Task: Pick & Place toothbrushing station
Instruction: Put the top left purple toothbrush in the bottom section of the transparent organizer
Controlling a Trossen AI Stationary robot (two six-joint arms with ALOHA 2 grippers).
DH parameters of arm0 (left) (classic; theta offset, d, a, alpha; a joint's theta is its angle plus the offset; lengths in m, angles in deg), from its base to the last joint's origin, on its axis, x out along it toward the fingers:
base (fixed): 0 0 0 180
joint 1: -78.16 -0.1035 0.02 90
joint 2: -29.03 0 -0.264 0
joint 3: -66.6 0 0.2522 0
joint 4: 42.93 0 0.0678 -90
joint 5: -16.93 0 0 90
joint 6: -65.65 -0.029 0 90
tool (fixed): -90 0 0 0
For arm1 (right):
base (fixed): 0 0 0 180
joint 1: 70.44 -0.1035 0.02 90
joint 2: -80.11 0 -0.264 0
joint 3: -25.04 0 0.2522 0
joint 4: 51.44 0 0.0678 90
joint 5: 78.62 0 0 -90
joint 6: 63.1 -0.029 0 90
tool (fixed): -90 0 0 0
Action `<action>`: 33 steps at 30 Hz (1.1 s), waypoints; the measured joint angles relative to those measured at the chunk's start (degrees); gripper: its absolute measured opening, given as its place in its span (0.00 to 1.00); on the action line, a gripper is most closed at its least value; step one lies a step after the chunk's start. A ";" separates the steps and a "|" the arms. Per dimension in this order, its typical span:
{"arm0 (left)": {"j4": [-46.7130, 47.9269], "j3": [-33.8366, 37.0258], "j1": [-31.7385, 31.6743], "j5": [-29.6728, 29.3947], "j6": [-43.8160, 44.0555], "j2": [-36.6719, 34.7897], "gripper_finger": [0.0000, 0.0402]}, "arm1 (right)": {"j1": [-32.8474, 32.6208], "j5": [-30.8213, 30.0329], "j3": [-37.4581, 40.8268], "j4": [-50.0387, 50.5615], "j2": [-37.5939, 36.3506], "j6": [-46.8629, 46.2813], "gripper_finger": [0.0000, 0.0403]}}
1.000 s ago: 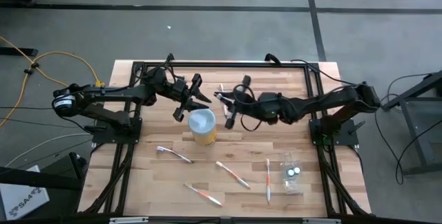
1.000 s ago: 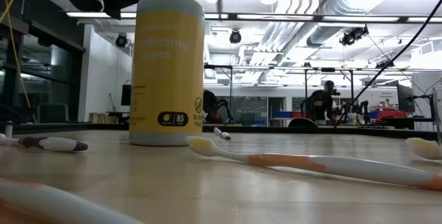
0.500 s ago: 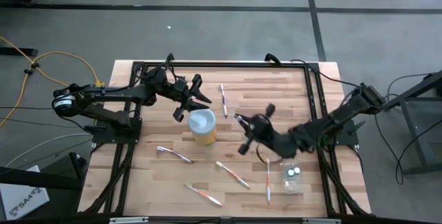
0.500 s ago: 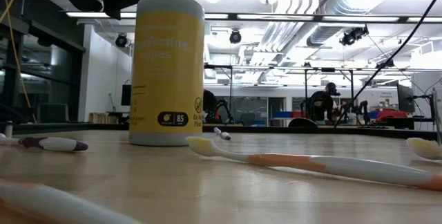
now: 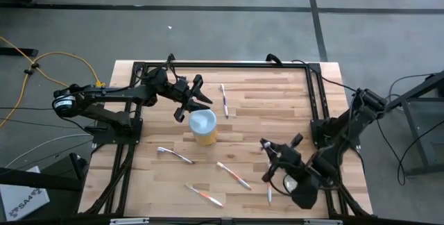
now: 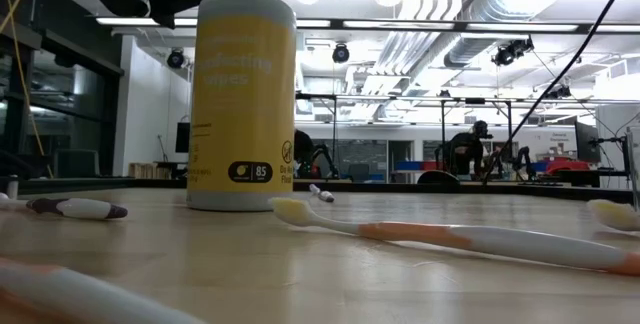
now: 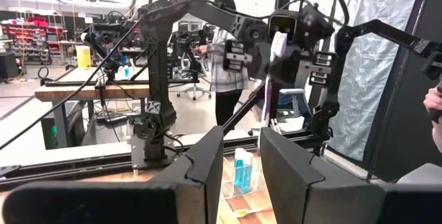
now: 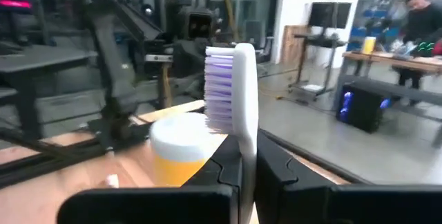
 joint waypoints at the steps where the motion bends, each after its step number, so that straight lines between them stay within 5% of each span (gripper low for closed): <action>1: 0.00 0.00 0.00 0.00 0.00 0.00 0.23 | -0.55 -0.09 0.00 1.38 0.07 -1.68 0.01; 8: -0.02 0.01 0.09 0.00 0.42 0.00 0.23 | -3.08 0.76 0.00 4.54 1.42 -4.69 0.01; 18: -0.02 0.02 0.20 0.04 0.40 0.00 0.23 | -9.21 12.88 0.00 6.17 1.44 0.76 0.01; 33: -3.53 0.02 1.70 1.46 0.39 -0.26 0.23 | -23.21 14.89 0.00 20.45 1.39 -16.08 0.01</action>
